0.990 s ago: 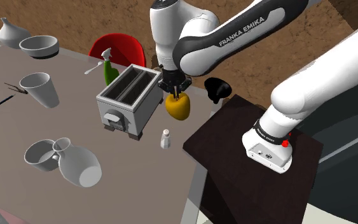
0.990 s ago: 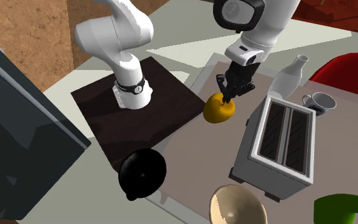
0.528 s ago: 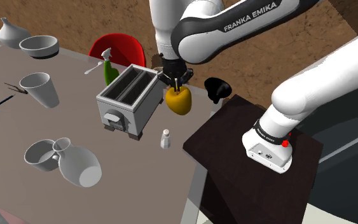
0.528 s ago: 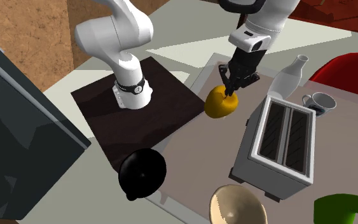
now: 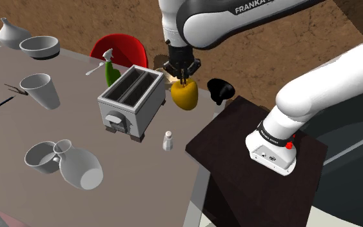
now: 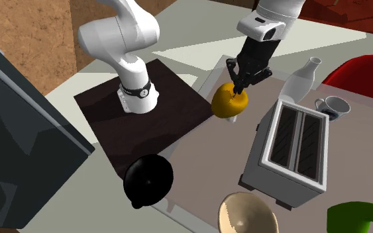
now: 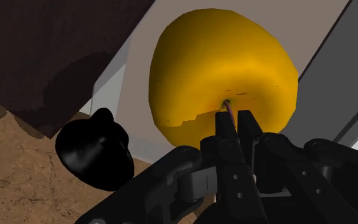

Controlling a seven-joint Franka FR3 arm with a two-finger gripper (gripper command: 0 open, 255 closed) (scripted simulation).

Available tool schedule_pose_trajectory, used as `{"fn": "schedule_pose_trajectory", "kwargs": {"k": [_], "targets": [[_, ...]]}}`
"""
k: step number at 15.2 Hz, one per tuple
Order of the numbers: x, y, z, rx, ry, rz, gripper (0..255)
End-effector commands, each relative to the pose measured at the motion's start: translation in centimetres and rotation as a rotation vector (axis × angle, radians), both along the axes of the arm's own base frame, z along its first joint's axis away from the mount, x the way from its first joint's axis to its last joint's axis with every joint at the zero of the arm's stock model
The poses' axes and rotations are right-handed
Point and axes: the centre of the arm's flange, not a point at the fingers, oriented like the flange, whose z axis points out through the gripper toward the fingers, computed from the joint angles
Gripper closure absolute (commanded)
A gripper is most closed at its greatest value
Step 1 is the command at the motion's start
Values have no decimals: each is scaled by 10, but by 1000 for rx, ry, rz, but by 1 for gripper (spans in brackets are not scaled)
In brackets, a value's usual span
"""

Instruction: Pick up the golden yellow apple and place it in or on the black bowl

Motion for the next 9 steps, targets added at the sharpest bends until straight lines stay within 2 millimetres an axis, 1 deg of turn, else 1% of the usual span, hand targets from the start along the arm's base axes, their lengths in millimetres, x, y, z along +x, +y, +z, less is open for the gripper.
{"fn": "schedule_pose_trajectory", "kwargs": {"k": [1, 9], "targets": [[-1, -24, 7, 1, 0, 1, 255], [-6, -127, 29, 1, 0, 1, 255]]}}
